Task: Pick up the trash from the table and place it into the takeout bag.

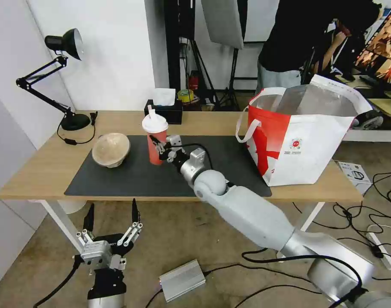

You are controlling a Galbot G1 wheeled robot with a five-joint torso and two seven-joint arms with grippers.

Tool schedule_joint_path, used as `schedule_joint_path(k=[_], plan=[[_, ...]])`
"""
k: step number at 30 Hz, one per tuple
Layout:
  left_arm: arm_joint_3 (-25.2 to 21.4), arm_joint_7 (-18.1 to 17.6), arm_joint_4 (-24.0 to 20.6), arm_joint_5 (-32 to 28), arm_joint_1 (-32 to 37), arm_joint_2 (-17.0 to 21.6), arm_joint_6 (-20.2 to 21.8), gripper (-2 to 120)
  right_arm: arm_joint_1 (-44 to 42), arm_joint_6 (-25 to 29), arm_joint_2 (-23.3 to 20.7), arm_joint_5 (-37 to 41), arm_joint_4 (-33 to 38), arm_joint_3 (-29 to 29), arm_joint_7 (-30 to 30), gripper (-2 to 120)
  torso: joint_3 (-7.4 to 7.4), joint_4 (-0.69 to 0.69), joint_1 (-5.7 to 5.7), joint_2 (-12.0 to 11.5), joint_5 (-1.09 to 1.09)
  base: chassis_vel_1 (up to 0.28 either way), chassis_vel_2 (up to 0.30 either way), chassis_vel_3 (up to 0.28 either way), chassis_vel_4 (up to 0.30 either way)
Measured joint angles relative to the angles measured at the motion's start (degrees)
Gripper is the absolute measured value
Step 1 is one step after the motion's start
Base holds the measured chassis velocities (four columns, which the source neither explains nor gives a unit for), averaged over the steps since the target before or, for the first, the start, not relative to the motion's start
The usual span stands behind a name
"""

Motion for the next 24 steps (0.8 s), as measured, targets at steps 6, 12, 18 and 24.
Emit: schedule_joint_path(k=[6,12,18,24], plan=[[0.4,0.0,0.0,0.4,0.0,0.0,0.0,100,-0.7,-1.9,-4.1,0.7,4.9,1.6,1.2,3,0.0,0.0,0.0,0.0,0.0,0.0,0.0,0.0,0.0],[1.4,0.0,0.4,1.1,-0.2,0.0,0.0,100,-2.0,-2.2,-7.1,1.3,7.8,2.8,1.4,3,0.0,0.0,0.0,0.0,0.0,0.0,0.0,0.0,0.0],[1.7,0.0,0.5,1.4,-0.2,0.0,0.0,100,-3.3,-2.9,-10.3,2.2,10.9,5.6,1.5,3,0.0,0.01,0.0,0.0,0.01,0.0,0.0,0.0,0.0],[2.1,0.0,0.4,1.8,-0.1,0.0,-0.1,100,-3.8,-3.4,-15.3,5.0,14.3,8.5,1.4,3,0.0,0.0,0.0,0.0,0.0,0.0,0.0,0.0,0.0]])
